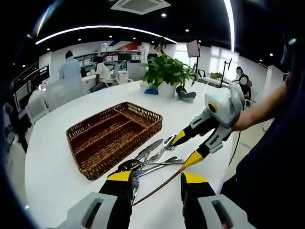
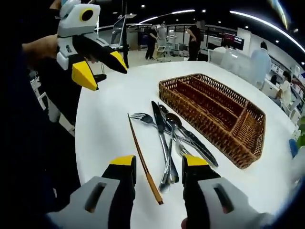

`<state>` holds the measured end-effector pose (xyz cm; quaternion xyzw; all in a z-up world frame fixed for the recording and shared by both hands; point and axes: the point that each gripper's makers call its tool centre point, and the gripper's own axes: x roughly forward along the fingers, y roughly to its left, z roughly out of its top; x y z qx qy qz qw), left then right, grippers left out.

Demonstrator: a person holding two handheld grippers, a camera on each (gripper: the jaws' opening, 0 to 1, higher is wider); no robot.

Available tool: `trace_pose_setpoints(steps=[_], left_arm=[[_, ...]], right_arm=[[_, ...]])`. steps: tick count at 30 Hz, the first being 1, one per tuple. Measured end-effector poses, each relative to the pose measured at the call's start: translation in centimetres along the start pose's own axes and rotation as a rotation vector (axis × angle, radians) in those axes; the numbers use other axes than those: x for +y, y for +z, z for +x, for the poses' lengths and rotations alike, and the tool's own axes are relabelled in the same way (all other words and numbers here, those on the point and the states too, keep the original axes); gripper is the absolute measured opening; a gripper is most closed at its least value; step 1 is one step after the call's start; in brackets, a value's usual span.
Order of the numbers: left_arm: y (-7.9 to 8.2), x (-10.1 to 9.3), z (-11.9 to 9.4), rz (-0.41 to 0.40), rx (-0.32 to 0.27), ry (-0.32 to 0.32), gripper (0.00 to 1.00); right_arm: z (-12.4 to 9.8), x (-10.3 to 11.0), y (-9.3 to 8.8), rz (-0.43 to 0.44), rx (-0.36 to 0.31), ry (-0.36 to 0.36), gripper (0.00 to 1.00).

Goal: Arrange the knives, forks, and spoons in their matching storage slots by inserting each utensil handle-first until every utensil is classified and aligned in the correct compartment

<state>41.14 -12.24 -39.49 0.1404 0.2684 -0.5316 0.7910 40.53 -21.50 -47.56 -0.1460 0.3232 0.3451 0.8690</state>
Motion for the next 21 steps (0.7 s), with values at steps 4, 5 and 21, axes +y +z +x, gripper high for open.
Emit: trace_pose_setpoints(steps=[4,5,21], left_arm=[[-0.8,0.3,-1.0,-0.016,-0.005,0.028,0.45],[-1.0,0.4,-1.2,-0.020,-0.005,0.035,0.45],[-3.6,1.3,-4.2,-0.074,-0.031,0.093,0.48]], right_arm=[[1.3,1.5,0.5,-0.057,0.029,0.068,0.31],[1.6,1.7,0.8,-0.066,0.030,0.073,0.30],[7.5,5.1,2.5,-0.158,0.167,0.254,0.19]])
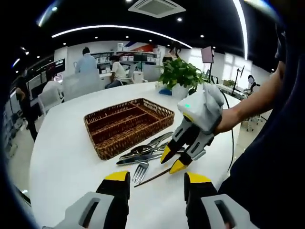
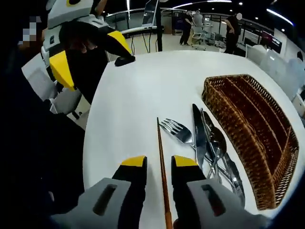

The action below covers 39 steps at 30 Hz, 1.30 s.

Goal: Arrange the knives, forks, and spoons in their matching storage slots by inserting each utensil handle-first until every utensil is classified and aligned in the correct compartment

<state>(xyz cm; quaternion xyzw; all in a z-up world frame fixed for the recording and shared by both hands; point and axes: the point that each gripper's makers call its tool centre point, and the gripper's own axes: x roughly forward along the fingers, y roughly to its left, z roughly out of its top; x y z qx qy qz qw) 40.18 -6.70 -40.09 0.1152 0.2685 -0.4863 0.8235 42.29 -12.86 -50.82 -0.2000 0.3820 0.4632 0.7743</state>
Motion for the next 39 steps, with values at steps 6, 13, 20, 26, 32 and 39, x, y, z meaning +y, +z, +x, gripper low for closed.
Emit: trace_pose_setpoints(steps=[6,13,20,26,32,39], left_arm=[[0.2,1.1,-0.9,-0.015,-0.036,0.007,0.54],[0.4,2.1,-1.5,-0.012,-0.045,-0.010,0.62],[1.1,2.8,-1.5,-0.014,-0.049,-0.035,0.69],[1.1,3.4,-1.2,-0.004,-0.043,-0.053,0.70],[1.2,4.1,-1.4,0.004,-0.037,-0.066,0.70],[0.8,5.2,-1.6,-0.007,-0.026,-0.071,0.69]], right_arm=[[1.9,-0.2,1.7,-0.011,0.031,0.031,0.14],[3.8,-0.1,2.5,0.019,0.070,0.065,0.12],[4.9,0.4,2.2,0.003,0.173,0.089,0.08],[5.3,0.5,2.0,-0.007,0.244,0.084,0.05],[5.3,0.2,1.8,0.000,0.311,0.081,0.02],[5.2,0.1,1.7,0.008,0.322,0.071,0.01]])
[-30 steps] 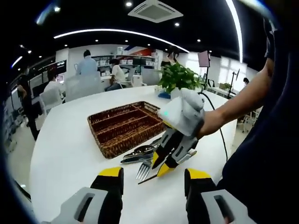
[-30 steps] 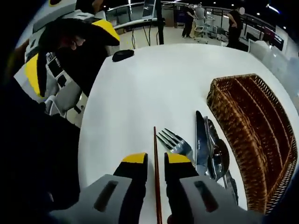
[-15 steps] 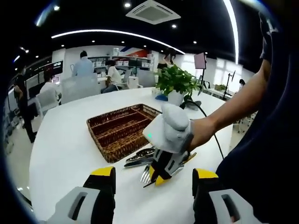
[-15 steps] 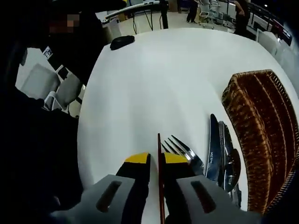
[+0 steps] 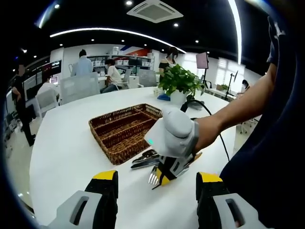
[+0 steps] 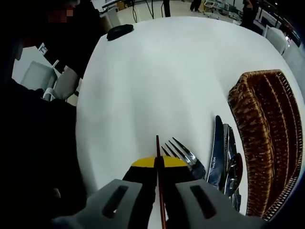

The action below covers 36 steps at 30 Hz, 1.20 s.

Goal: Arrange the knives, forks, and spoons in their matching storage slots by inserting each utensil handle-first until every utensil is classified and aligned in the correct compartment

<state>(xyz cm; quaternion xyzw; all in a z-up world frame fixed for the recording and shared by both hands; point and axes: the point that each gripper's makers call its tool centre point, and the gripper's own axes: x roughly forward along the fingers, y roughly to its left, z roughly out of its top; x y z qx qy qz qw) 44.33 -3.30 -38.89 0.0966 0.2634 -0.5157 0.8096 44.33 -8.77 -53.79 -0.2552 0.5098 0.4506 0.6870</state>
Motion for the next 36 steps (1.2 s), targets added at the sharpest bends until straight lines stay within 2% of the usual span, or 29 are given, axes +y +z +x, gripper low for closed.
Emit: trace_pose_setpoints(steps=[4,11,13,19,24,30,33,36], left_arm=[[0.3,0.9,-0.4,0.004,0.000,0.021,0.69],[0.4,1.4,-0.7,0.004,0.003,0.054,0.69],[0.5,1.3,-0.9,0.004,0.002,0.066,0.69],[1.0,0.7,-1.2,-0.002,-0.012,0.093,0.69],[1.5,0.0,-1.0,-0.013,-0.029,0.099,0.69],[2.3,-1.5,0.1,0.014,-0.025,0.077,0.69],[2.9,-2.4,0.9,0.030,-0.025,0.059,0.69],[3.5,-3.2,1.7,0.041,-0.033,0.043,0.69]], right_arm=[[0.0,-0.1,0.0,0.083,-0.017,0.008,0.00],[-0.1,0.0,0.2,0.111,-0.068,0.003,0.00],[-0.2,0.3,0.0,0.112,-0.064,0.006,0.00],[-2.0,0.8,-0.6,0.110,-0.108,-0.011,0.00],[-5.1,0.6,0.0,0.136,-0.191,-0.045,0.00],[-10.5,-1.2,0.4,0.229,-0.340,-0.148,0.00],[-13.5,-2.5,-0.6,0.307,-0.401,-0.183,0.00],[-15.7,-3.7,-2.3,0.367,-0.427,-0.221,0.00]])
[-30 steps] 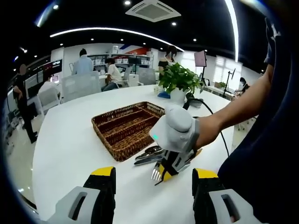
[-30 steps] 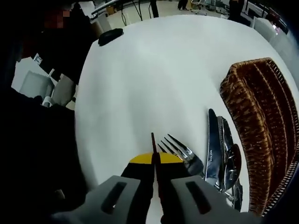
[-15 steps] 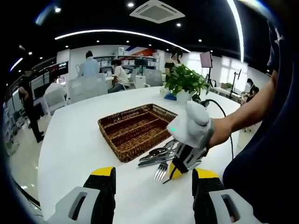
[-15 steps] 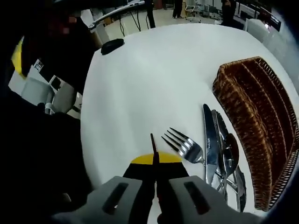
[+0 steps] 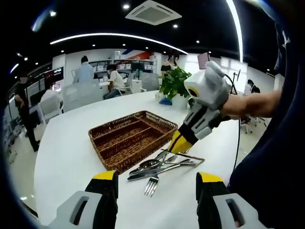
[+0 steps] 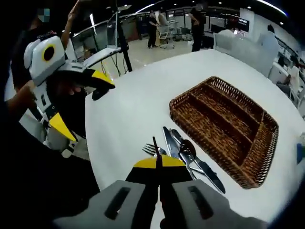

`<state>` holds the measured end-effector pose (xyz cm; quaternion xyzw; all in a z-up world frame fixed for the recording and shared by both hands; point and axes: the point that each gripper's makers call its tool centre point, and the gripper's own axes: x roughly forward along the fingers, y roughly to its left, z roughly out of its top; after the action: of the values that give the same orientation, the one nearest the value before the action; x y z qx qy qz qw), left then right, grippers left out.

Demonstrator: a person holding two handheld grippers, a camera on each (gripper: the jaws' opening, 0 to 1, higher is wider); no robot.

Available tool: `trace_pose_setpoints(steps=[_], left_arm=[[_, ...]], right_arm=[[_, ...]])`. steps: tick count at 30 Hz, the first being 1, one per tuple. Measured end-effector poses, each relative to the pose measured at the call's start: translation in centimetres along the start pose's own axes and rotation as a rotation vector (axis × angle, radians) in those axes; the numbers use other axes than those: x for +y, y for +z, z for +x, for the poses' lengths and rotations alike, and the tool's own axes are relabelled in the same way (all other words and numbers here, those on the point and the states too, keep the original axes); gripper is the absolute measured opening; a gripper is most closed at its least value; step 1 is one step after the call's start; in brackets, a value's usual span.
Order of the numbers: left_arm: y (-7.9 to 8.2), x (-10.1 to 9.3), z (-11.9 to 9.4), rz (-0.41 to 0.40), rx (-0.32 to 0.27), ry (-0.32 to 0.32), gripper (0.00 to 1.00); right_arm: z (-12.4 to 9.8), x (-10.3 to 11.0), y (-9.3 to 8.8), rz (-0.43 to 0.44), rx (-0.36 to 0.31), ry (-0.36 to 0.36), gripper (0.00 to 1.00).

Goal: Arrange the knives, forks, and spoons in their matching storage slots by inserting each utensil handle-first until every utensil is classified and aligned in the correct compartment

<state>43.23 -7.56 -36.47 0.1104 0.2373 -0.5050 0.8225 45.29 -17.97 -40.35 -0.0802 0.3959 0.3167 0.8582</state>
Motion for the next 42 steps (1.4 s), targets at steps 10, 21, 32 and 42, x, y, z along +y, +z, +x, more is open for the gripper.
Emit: trace_pose_setpoints(steps=[10,21,32,42], left_arm=[[1.4,-2.1,1.6,0.033,-0.014,-0.040,0.69],[2.2,-3.7,2.5,0.043,-0.021,-0.059,0.69],[2.6,-3.5,2.8,0.050,-0.016,-0.045,0.69],[3.1,-2.5,3.0,0.020,-0.034,-0.013,0.69]], right_arm=[[-7.2,-4.6,0.6,0.088,-0.127,-0.115,0.00],[-12.4,-7.6,1.6,0.105,-0.214,-0.187,0.00],[-14.5,-9.6,3.1,0.138,-0.296,-0.206,0.00],[-15.8,-12.6,6.0,0.123,-0.353,-0.237,0.00]])
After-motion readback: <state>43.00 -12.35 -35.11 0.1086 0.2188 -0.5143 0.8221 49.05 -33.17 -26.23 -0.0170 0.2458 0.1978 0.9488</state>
